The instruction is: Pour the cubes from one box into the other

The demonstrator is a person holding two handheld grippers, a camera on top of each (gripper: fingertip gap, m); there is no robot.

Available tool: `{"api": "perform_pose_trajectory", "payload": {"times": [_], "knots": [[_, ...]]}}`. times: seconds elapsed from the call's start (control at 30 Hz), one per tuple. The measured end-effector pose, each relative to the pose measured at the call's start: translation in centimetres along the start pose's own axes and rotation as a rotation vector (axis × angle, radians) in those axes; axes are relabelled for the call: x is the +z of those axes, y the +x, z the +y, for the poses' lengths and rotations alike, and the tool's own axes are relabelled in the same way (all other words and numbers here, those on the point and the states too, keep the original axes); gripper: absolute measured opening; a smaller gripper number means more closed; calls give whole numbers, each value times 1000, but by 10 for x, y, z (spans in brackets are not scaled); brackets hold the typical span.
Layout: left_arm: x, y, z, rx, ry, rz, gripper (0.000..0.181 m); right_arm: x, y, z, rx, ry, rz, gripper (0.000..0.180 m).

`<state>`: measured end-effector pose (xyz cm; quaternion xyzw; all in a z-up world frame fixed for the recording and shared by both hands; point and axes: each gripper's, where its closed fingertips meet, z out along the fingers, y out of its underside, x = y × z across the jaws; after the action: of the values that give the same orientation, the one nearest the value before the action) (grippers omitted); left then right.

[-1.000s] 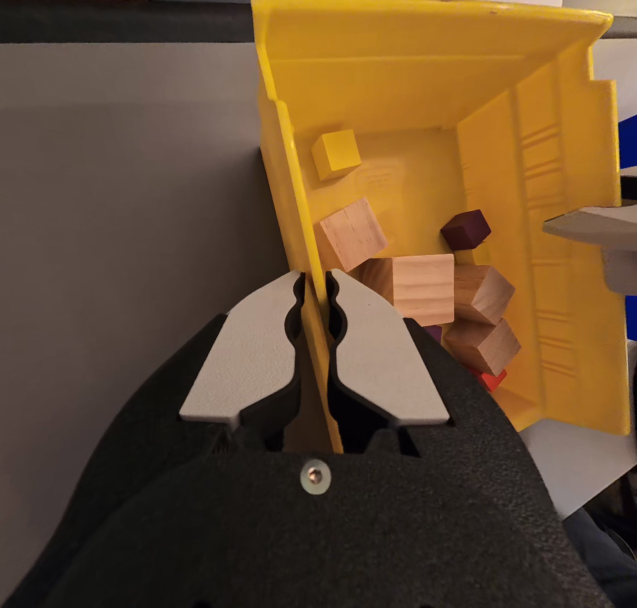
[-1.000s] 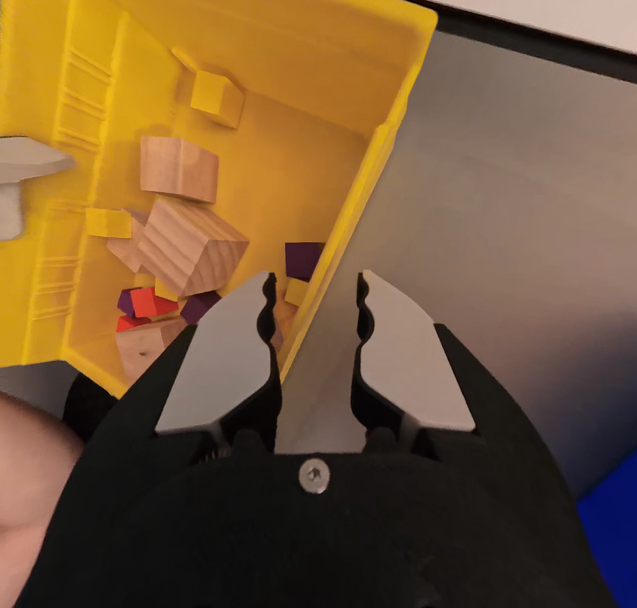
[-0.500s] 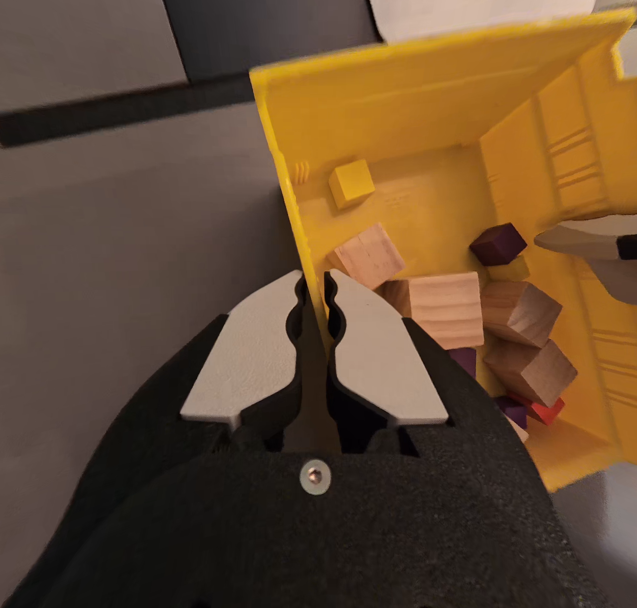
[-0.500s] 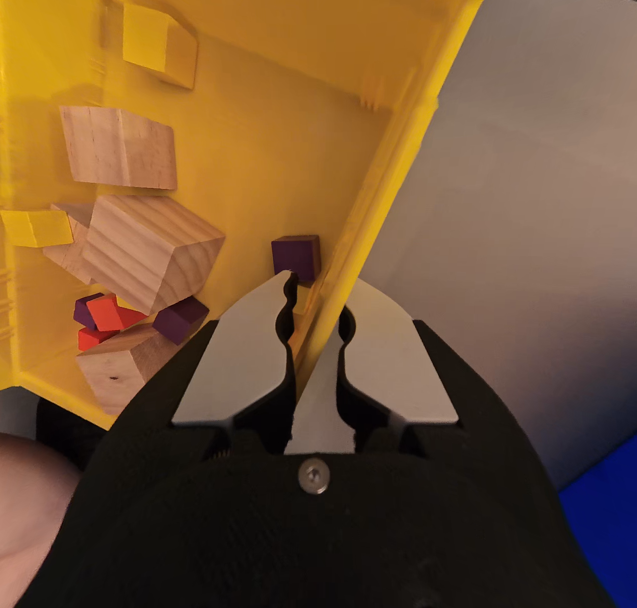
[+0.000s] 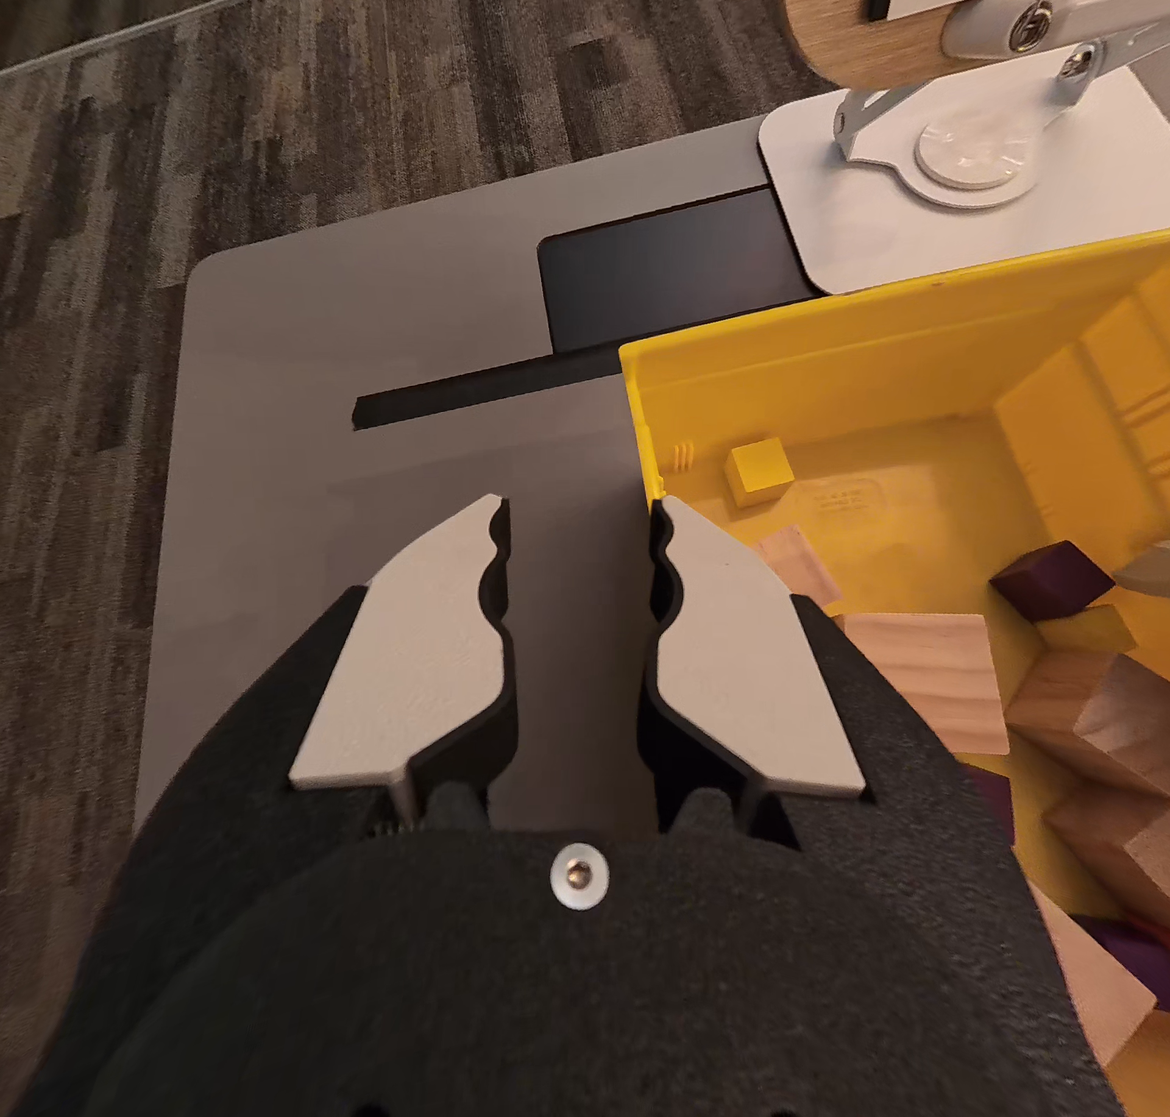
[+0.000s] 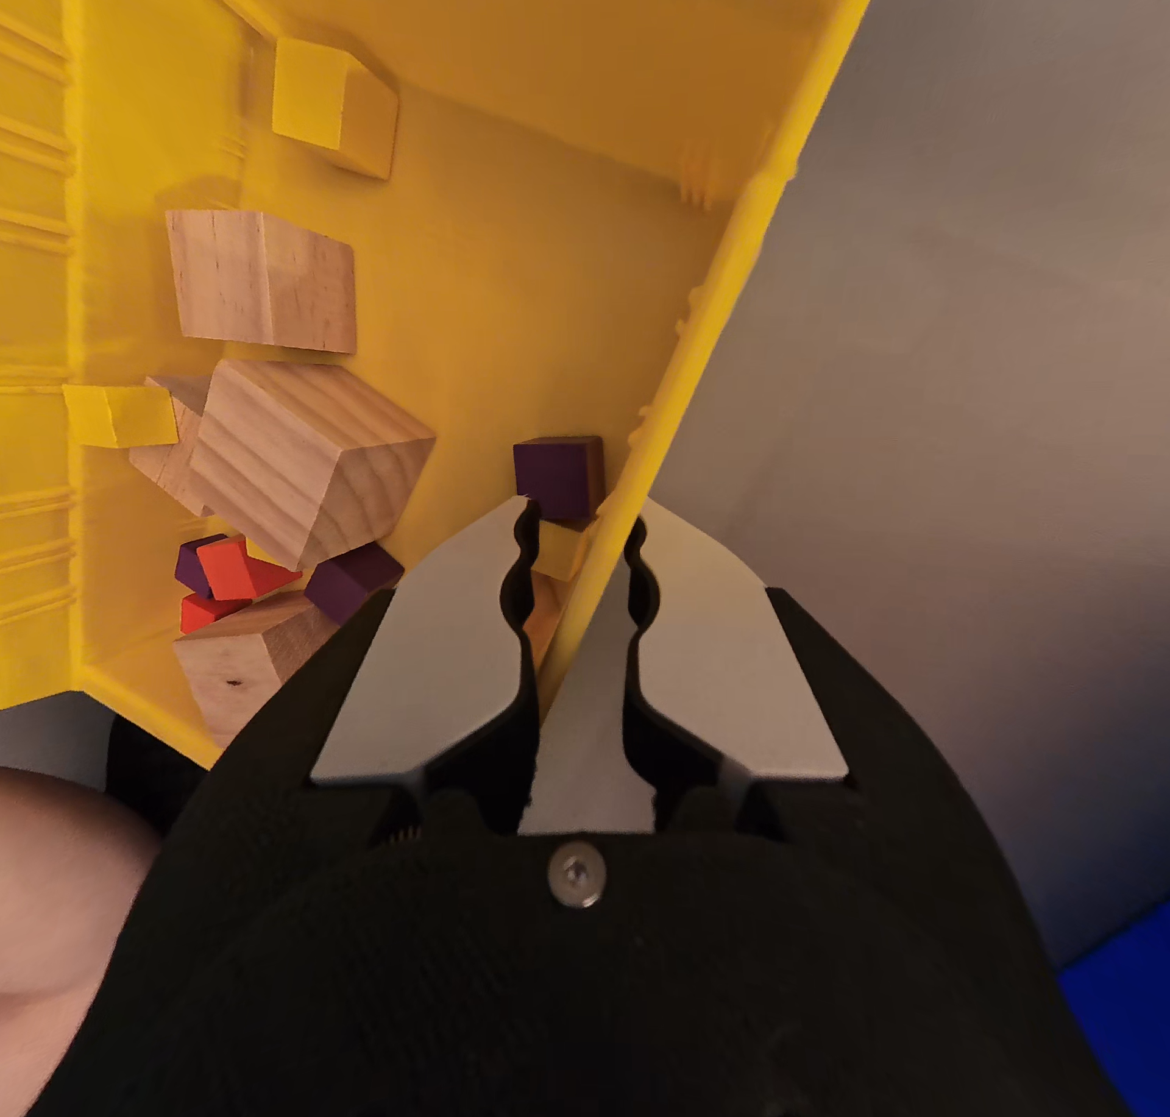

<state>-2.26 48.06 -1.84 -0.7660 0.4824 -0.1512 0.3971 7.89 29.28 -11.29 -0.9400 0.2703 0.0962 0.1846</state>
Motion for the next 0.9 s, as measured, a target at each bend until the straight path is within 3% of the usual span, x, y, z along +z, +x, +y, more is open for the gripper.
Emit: {"api": "perform_pose_trajectory", "payload": {"times": [0.5,0.6,0.7,0.9], "knots": [[-18,-12,-22,61,146,-126,45,1,-1,0,-9,7,-14,28],[-9,4,-7,10,48,12,43,1,-1,1,-10,-3,-18,28],[-2,26,19,-111,-132,207,28,1,-2,2,-12,-12,-19,28],[4,29,41,-142,-255,247,28,1,-1,2,-21,-23,7,28]]}}
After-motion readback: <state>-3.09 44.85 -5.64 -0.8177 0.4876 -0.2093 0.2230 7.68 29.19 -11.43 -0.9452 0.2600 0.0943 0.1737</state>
